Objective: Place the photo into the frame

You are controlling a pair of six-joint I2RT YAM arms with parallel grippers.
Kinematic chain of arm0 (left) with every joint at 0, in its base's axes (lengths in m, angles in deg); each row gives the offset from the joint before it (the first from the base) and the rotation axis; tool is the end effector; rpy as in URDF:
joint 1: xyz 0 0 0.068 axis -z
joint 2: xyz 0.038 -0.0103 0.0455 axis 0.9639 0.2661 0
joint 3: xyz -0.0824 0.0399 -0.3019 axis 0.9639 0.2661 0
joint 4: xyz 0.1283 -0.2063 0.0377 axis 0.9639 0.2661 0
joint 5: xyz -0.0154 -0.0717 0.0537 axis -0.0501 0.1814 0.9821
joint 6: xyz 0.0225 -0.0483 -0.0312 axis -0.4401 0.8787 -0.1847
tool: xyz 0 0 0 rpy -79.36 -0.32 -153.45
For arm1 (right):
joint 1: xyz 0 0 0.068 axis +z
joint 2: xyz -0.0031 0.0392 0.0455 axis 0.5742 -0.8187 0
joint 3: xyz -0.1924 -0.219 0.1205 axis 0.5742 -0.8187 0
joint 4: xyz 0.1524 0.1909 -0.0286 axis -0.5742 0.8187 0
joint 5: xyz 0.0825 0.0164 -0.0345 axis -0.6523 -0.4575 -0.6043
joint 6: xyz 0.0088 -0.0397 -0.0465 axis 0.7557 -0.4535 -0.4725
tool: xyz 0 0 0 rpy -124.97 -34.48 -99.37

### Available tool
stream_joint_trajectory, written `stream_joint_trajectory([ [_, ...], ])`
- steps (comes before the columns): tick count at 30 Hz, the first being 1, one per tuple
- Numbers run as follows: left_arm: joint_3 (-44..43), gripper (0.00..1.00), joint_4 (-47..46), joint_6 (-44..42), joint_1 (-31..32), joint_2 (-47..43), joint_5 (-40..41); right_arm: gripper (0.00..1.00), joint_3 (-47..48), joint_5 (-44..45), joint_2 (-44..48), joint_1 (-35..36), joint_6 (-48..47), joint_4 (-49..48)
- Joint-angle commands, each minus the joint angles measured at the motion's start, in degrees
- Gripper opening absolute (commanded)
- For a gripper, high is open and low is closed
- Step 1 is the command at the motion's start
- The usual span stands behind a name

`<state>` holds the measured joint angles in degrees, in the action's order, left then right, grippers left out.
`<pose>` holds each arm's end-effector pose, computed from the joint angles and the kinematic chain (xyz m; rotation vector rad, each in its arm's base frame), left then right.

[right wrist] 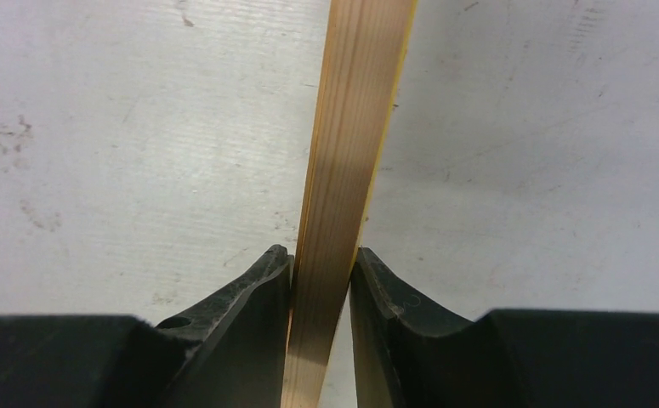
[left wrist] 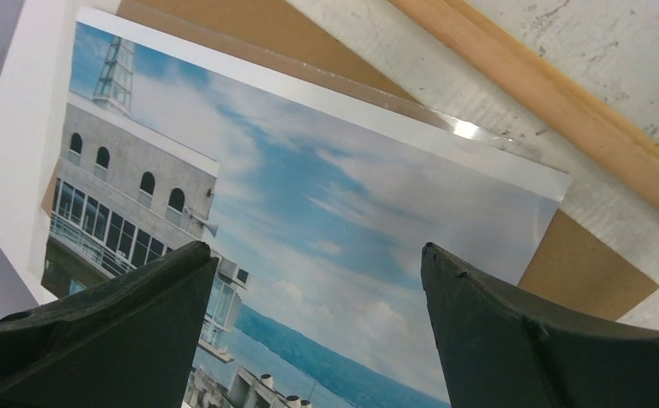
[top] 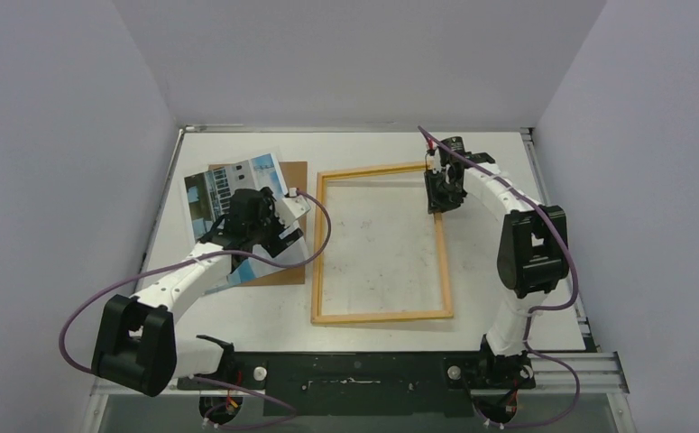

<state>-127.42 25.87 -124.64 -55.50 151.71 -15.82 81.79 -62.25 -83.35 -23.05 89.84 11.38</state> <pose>0.2360 -0.0859 0.2702 1.0891 1.9743 0.0667 0.3797 0.0877 0.2643 -0.1731 2.7280 0.2980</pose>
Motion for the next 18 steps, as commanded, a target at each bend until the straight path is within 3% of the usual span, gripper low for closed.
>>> stream_joint_trajectory([
  [1,0.3,0.9,-2.5,-0.44,-0.17,-0.5,-2.41,0.08,3.84,8.04,-1.93,-0.09,-2.63,0.21],
  [10,-9.06,0.93,9.79,2.32,1.7,1.71,-4.49,0.07,8.98,10.1,-9.67,-1.38,0.18,-1.96],
  [15,-13.56,0.99,11.65,5.82,3.99,4.72,-4.41,0.06,10.5,11.58,-11.94,-2.19,5.63,-4.35],
  [18,-14.7,0.97,12.09,6.41,5.09,5.48,-4.1,0.07,10.42,12.29,-12.09,-2.8,8.12,-7.0],
])
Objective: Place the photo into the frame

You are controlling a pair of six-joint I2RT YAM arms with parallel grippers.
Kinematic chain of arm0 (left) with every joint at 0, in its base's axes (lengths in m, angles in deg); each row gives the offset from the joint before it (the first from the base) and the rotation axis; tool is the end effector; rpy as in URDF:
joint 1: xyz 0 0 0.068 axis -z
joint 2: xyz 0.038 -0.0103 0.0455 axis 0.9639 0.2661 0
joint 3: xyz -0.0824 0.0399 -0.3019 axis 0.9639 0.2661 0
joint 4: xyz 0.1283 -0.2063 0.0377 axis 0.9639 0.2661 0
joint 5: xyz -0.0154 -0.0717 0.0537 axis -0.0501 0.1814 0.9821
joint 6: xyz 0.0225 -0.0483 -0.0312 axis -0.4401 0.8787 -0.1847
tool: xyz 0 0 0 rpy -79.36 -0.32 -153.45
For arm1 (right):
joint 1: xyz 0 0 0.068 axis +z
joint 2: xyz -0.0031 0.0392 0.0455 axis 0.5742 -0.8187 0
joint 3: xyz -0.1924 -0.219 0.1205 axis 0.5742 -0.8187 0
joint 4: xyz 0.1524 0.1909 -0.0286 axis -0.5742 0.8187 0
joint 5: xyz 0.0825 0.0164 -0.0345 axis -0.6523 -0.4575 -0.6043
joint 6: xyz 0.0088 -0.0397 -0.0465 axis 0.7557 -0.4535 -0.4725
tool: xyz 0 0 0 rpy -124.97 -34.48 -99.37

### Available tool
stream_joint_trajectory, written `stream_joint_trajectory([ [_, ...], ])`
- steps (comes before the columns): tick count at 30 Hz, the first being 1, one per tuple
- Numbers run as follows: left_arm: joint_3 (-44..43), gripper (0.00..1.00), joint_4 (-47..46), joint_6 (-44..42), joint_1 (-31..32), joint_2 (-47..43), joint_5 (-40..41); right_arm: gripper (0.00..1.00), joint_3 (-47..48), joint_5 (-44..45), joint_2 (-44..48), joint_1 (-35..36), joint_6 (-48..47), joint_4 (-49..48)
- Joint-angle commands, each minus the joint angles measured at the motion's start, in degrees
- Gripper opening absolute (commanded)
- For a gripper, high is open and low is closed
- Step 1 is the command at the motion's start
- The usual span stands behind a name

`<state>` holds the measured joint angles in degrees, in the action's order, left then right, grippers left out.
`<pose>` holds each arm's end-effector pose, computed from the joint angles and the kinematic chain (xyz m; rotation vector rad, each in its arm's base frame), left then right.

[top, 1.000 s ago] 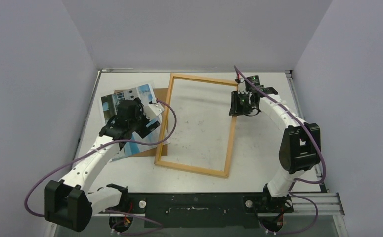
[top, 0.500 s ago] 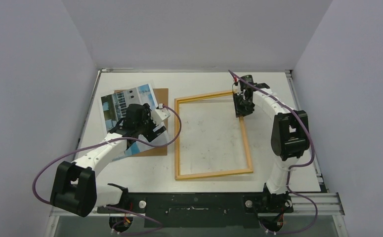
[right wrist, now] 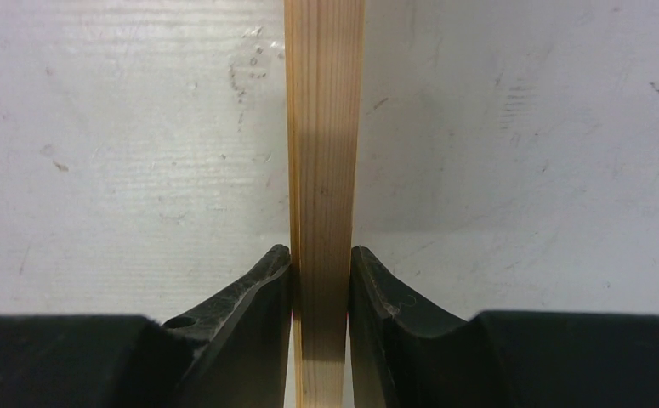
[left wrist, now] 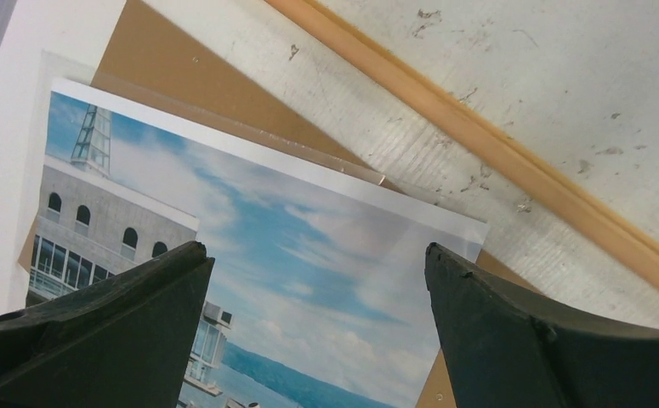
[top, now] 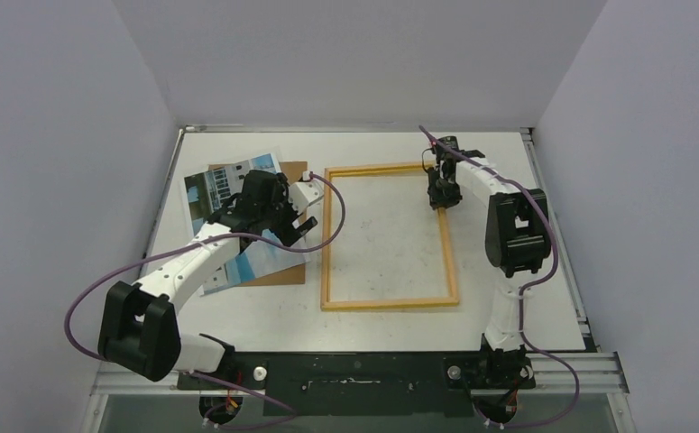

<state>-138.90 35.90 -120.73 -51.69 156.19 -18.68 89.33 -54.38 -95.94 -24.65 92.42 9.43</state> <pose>0.2517 -0.1131 0.2999 1.1299 2.0062 -0.0692 0.4348 0.0802 0.2149 -0.0331 2.7782 0.1060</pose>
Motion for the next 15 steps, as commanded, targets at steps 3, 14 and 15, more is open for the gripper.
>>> stream_joint_trajectory([
  [3,-4.23,0.96,2.96,3.28,2.26,1.54,-0.82,0.09,3.98,3.76,-0.39,-1.17,5.77,-6.73],
  [14,-4.54,0.96,4.65,6.99,3.5,2.9,-1.1,0.23,5.66,1.62,-4.44,-0.24,0.14,-10.28],
  [15,-4.41,0.96,4.57,7.08,3.51,2.92,-1.07,0.25,5.63,1.63,-4.59,-0.15,-0.01,-10.35],
])
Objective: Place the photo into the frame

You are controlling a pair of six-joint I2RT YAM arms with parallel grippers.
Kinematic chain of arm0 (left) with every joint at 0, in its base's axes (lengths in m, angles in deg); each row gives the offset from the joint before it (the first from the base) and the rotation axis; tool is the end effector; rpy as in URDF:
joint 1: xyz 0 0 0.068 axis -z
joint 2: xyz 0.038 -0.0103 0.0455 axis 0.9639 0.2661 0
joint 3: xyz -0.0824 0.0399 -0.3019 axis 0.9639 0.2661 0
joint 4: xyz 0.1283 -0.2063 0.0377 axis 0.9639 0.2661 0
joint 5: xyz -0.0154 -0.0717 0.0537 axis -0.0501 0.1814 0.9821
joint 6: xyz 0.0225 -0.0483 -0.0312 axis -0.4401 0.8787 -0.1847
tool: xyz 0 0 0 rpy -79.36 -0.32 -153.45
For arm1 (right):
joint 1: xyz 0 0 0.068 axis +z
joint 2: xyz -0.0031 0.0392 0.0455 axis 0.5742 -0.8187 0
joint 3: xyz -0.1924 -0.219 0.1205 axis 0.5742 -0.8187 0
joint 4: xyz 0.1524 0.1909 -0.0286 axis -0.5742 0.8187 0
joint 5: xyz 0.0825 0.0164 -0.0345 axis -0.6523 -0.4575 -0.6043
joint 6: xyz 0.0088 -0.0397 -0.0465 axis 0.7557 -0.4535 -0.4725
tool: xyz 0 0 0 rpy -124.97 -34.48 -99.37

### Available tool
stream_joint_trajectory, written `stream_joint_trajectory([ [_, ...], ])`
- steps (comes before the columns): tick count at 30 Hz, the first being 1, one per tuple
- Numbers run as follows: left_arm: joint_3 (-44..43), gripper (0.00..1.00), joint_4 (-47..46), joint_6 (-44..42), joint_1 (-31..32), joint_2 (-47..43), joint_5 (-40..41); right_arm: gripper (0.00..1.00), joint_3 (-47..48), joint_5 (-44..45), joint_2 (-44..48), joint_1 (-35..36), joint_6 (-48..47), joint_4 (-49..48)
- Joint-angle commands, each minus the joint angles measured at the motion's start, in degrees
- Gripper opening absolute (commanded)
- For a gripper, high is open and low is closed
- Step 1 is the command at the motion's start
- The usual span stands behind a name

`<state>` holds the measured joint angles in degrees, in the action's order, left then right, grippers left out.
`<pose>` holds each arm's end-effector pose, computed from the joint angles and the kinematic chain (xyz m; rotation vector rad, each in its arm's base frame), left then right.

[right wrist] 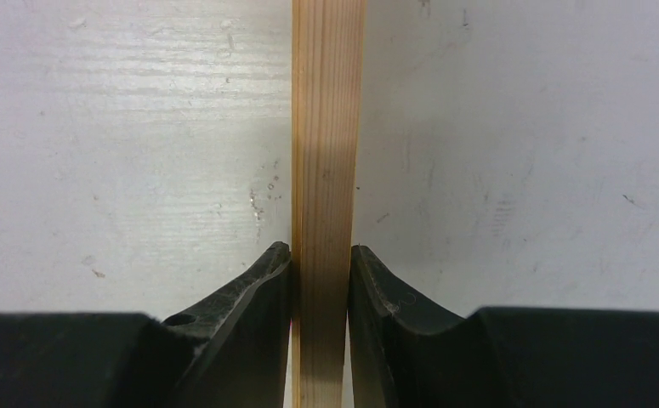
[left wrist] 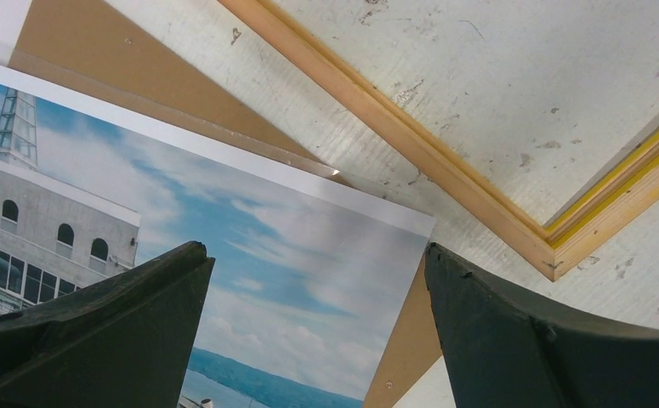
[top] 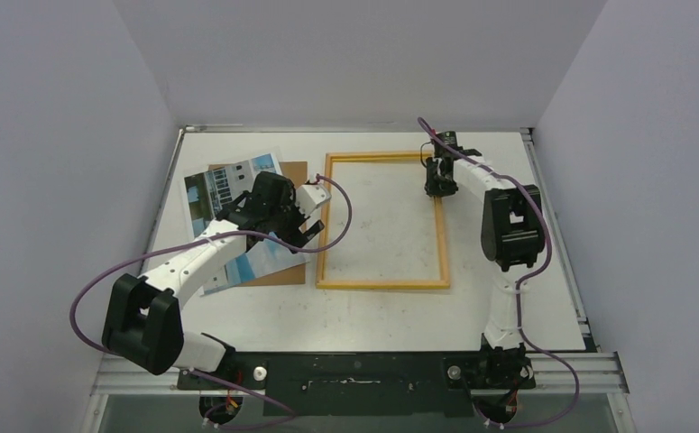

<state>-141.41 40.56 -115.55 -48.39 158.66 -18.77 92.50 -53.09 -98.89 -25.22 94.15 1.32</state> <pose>0.2503 -0.1302 0.2958 1.1306 2.1011 -0.1531 0.4650 0.0799 0.2152 0.0280 2.6317 0.1123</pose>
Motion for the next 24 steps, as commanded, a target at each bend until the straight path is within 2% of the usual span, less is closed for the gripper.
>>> stream_joint_trajectory([
  [1,-1.79,0.96,-0.02,2.02,0.24,0.46,-0.98,0.27,2.39,0.34,-1.68,0.46,-1.63,-2.44],
  [4,-2.42,0.96,1.01,2.27,0.13,0.9,-0.91,0.31,2.29,0.01,-1.79,0.52,-0.72,-3.16],
  [6,-3.37,0.96,2.09,2.48,-0.04,1.35,-0.84,0.39,2.56,-0.09,-2.02,0.63,-0.36,-3.62],
  [12,-5.85,0.96,6.96,1.31,-1.31,2.59,-1.9,0.52,3.94,-0.1,-1.69,0.72,-0.63,-5.03],
  [24,-4.52,0.96,9.34,-0.3,-3.07,0.54,-3.76,0.47,3.66,1.44,-2.31,0.55,-1.25,-4.6],
])
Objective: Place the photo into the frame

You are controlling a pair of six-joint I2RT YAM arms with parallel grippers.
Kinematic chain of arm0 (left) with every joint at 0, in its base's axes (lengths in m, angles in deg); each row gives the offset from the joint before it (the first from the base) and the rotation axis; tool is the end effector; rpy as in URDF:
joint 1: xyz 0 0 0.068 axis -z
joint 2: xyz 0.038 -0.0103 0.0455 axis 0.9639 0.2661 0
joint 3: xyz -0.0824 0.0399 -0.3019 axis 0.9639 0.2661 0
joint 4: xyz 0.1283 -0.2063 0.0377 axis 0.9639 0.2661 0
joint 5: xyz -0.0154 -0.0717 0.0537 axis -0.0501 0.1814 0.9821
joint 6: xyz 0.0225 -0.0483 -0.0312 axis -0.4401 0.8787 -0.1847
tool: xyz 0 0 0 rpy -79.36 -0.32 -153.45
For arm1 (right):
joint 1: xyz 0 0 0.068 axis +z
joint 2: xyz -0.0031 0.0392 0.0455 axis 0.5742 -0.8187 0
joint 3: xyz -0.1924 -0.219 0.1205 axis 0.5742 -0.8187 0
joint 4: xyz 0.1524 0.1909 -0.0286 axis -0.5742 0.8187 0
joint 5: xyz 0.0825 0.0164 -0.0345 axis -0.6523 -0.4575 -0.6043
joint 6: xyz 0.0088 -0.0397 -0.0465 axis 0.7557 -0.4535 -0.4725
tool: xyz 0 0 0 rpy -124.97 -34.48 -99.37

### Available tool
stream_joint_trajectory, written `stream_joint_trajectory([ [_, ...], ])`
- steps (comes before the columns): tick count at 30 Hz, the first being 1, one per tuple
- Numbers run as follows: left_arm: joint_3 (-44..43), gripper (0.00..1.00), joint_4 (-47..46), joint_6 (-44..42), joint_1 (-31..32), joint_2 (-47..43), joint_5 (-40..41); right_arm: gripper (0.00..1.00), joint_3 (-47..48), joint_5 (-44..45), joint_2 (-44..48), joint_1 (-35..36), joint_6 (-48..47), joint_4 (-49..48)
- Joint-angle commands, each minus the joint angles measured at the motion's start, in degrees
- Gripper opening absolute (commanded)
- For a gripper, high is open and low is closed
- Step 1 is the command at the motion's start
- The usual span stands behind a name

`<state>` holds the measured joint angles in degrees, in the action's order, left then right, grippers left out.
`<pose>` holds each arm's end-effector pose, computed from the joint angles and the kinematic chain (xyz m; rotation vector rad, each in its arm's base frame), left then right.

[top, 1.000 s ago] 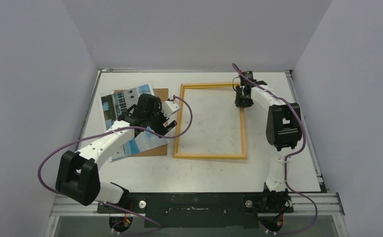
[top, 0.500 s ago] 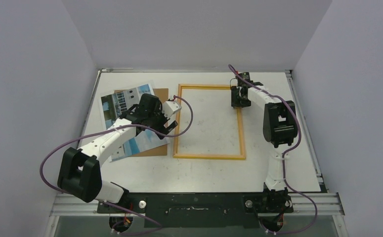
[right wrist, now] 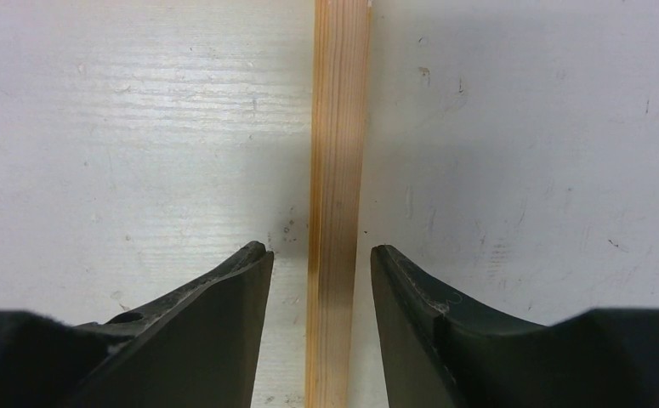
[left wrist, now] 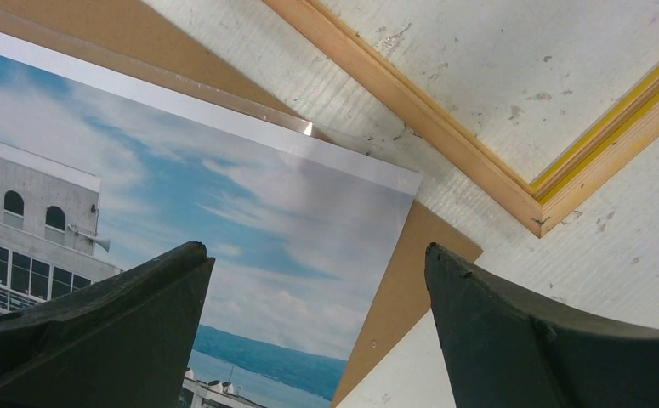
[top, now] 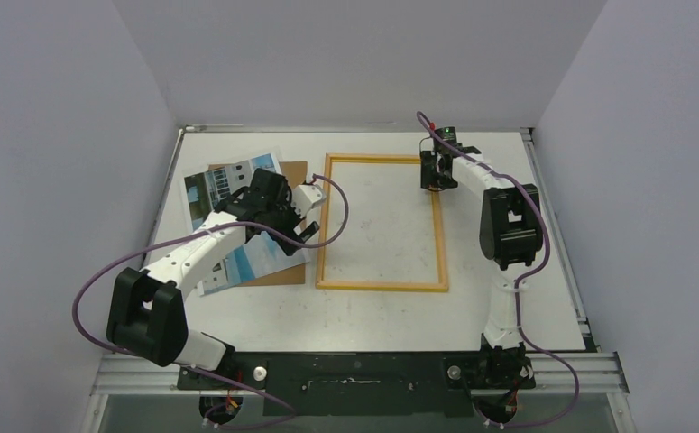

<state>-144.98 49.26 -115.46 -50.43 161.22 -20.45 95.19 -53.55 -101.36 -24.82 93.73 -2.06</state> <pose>0.2556 -0.1231 0.2920 1.1496 2.2376 -0.1867 0.4819 0.0867 0.2128 0.0063 2.5704 0.1353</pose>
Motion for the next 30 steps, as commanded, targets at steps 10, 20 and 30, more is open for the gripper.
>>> stream_joint_trajectory([
  [10,-1.69,0.96,3.44,0.12,-4.97,-3.29,-4.35,0.41,2.8,0.33,-1.3,0.78,0.54,-4.38],
  [20,-2.39,0.96,5.66,0.35,-9.93,-4.71,-5.58,0.41,10.58,-2.18,-4.19,1.89,1.43,-2.0],
  [30,-5.62,0.96,7.57,1.1,-15.34,-5.38,-5.15,0.43,10.86,-1.07,-0.9,3.89,2.62,-1.51],
])
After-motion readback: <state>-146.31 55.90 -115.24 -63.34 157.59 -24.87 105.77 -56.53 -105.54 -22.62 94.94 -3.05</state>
